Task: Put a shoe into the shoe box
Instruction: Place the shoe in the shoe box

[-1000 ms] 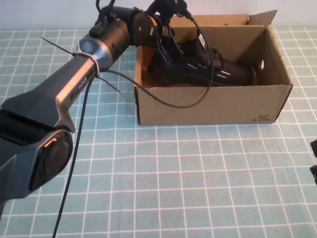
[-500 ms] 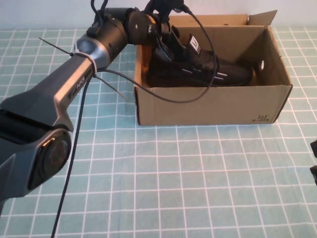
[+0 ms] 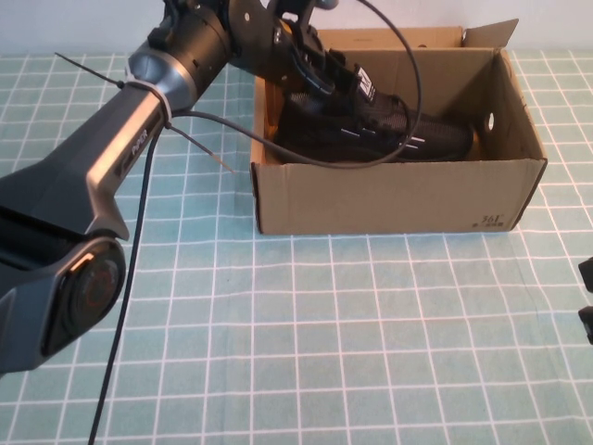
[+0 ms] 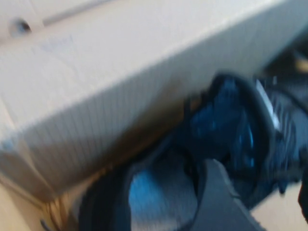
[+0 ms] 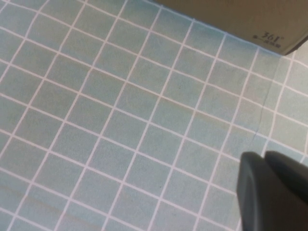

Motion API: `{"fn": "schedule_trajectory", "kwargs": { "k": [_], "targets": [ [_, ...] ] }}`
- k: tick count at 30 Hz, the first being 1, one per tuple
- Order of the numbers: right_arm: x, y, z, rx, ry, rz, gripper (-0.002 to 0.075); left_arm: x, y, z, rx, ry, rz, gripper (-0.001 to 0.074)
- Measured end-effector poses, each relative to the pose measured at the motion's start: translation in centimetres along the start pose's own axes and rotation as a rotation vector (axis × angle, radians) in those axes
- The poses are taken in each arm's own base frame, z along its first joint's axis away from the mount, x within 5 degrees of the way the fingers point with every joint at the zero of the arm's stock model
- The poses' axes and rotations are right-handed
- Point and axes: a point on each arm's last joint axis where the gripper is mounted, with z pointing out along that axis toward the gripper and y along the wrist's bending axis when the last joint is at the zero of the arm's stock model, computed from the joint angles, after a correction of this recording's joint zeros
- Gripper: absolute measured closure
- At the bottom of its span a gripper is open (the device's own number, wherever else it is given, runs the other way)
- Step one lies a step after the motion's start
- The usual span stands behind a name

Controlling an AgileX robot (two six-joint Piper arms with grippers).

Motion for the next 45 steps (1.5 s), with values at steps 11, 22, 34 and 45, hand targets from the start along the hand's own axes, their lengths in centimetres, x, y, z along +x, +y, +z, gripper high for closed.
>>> {"fn": "schedule_trajectory", "kwargs": {
  "k": [11,22,34,45],
  "targets": [
    [0.0,-1.3,-0.1,0.14,-0.001,0.011,0.0734,-0.5,0.2,-1.7,0.023,0.079,0.02,0.0414],
    [0.2,-2.2,-0.3,0.247,0.014,0.069,0.0734,-0.9,0.1,-2.7,0.036,0.102,0.042,0.0416],
    [1.4,-3.5,-2.4,0.347,-0.002,0.183,0.0734,-4.6,-1.4,-12.1,-0.012,0.055,0.191,0.0727],
    [4.9,-3.4,-7.4,0.144,-0.093,0.32,0.0734,-6.8,-3.8,-23.9,-0.03,-0.053,0.217,0.0736]
  ]
}}
